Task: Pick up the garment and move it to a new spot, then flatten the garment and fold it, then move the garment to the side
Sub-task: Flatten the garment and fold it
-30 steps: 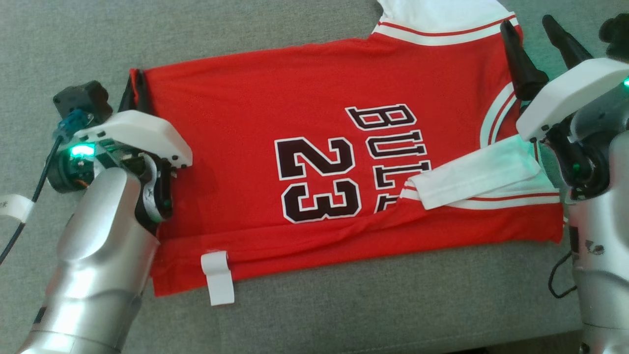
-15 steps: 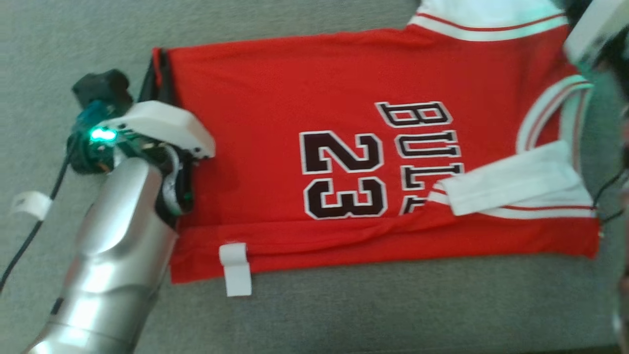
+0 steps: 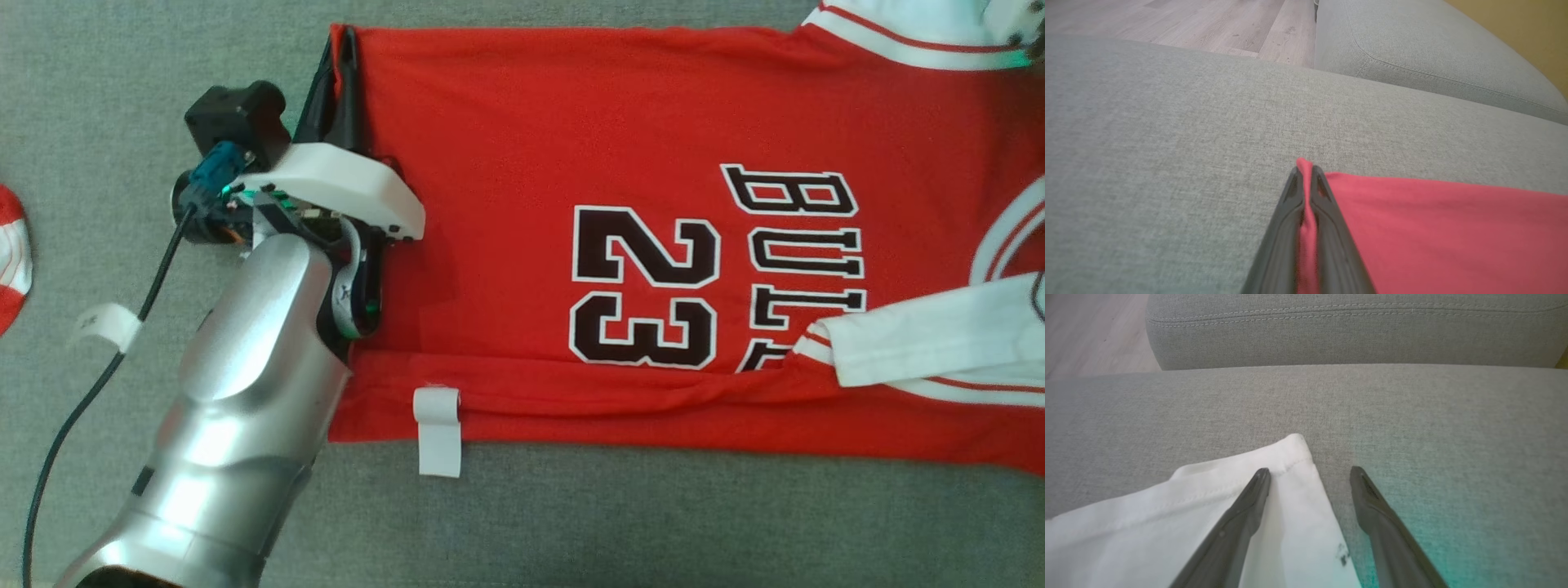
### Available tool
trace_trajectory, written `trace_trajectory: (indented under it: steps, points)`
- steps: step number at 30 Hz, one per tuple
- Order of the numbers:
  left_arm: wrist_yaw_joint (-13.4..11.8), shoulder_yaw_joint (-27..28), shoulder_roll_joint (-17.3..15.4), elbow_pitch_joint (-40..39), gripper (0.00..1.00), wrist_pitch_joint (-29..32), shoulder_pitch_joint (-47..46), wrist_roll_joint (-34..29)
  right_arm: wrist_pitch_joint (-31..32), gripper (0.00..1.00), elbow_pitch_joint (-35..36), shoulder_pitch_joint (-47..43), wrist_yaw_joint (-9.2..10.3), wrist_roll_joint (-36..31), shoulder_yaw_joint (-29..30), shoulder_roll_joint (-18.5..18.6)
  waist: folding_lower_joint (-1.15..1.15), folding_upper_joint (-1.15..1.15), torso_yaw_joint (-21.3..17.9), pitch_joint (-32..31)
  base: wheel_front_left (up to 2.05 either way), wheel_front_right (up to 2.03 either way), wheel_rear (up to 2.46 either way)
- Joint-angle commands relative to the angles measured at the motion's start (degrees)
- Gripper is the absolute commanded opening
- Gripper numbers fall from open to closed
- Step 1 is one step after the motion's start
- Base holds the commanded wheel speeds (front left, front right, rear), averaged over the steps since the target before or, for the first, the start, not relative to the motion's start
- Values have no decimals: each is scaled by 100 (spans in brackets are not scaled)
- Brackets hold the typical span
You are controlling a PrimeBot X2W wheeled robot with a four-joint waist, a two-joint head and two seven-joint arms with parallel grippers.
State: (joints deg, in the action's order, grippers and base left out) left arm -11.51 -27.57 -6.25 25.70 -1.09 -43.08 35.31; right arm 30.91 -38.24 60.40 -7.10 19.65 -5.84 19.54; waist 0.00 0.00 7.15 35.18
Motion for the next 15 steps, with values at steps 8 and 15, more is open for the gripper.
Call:
trace_trajectory:
  steps: [8,15]
  points:
    - [96,20,10,128,0,-59,8,40,121,18,-372,350,-39,134,-473,172,0,0,79,79,0,0,0]
    - [84,142,-60,207,0,-338,48,79,-332,0,-333,316,-39,503,-870,323,0,0,-24,-69,0,0,0]
